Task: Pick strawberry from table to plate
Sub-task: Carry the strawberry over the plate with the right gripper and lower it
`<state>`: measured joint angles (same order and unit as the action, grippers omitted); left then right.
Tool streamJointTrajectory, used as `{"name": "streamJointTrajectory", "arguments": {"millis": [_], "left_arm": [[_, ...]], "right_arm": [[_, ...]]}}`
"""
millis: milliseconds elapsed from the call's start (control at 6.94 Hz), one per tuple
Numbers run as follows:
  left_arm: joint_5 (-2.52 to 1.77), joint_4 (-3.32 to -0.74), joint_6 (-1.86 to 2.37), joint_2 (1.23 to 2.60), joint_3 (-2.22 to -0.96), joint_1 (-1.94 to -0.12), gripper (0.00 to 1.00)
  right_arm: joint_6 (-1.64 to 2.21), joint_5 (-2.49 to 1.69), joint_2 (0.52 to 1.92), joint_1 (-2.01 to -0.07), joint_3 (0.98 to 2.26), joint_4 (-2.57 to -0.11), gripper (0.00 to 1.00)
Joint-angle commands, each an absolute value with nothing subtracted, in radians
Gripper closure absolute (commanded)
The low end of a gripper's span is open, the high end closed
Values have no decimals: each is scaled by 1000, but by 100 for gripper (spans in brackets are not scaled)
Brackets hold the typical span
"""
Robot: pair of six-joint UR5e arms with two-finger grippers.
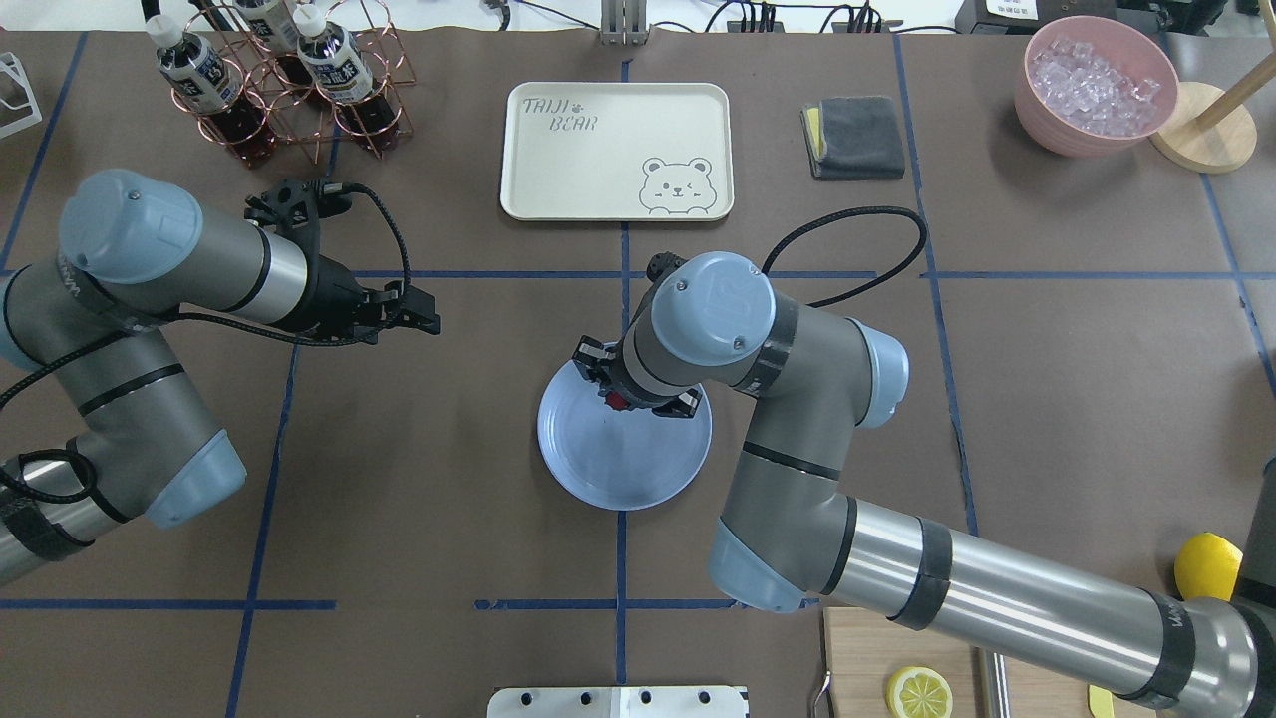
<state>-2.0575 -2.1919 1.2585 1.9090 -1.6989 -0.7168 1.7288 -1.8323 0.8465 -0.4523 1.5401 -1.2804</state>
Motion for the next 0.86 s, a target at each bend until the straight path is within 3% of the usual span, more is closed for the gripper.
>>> {"name": "streamJointTrajectory", "arguments": {"millis": [0,576,720], "left_arm": [[-2054,-2194,1261,1908,-1694,-712,12],[-2056,-2195,1266,1916,-1687,-710,12],[-2056,-2195,1266,1916,-1687,-710,11]], "right_arm": [[1730,-1818,848,-430,1520,-1289,100],[1730,-1818,879,-416,1523,-1289,97],[1729,-1818,876,-416,1523,-1289,32]]}}
